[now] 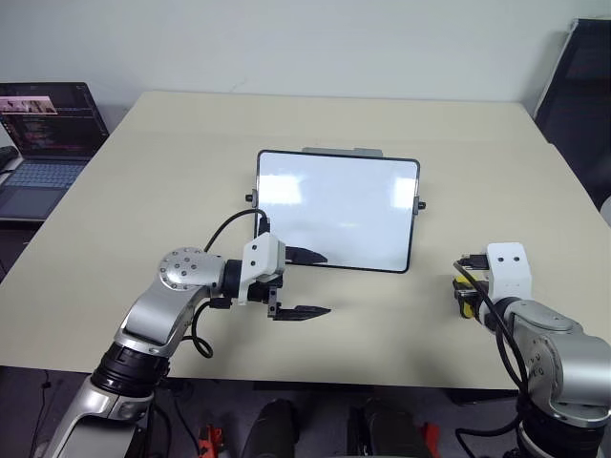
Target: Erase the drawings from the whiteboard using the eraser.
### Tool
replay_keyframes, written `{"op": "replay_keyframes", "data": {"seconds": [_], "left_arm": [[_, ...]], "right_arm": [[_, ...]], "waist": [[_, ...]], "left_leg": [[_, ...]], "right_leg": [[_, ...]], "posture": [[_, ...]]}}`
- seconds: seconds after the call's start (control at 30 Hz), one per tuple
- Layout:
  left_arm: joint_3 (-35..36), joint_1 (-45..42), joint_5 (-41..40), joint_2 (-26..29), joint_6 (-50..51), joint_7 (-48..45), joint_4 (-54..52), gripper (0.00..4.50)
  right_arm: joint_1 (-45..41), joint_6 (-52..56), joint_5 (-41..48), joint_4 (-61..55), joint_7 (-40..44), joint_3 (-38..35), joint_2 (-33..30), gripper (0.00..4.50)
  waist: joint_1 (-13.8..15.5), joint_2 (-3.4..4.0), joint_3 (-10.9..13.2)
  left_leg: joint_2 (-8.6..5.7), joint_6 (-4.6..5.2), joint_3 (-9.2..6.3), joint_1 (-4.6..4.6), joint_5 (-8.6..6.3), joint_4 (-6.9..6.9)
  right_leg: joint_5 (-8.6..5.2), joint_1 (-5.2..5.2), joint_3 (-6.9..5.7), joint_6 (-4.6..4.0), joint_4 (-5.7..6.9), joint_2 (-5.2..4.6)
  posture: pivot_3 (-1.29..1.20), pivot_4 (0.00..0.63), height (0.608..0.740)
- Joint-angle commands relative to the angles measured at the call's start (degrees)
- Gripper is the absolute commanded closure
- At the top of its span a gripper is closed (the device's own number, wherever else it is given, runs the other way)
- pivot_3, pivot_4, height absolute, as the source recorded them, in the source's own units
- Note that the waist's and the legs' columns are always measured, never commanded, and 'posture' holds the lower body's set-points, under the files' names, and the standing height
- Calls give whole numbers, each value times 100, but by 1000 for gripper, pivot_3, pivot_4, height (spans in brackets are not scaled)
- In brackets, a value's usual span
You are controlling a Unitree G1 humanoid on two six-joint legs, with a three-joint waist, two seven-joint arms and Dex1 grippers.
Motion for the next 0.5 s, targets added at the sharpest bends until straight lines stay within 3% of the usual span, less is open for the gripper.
{"op": "replay_keyframes", "data": {"seconds": [0.03,0.5], "left_arm": [[-29,-94,2,-23,-176,-143,-37,0],[7,-75,7,-50,-137,-181,-168,0]], "right_arm": [[-43,43,101,-70,-8,-58,-50,3416],[-182,42,270,194,-81,18,14,3416]], "waist": [[0,0,0],[1,0,0]], "left_leg": [[0,0,0,0,0,0],[-1,0,-1,0,0,1]], "right_leg": [[0,0,0,0,0,0],[0,1,0,0,1,0]], "posture": [[0,150,740],[0,150,740]]}}
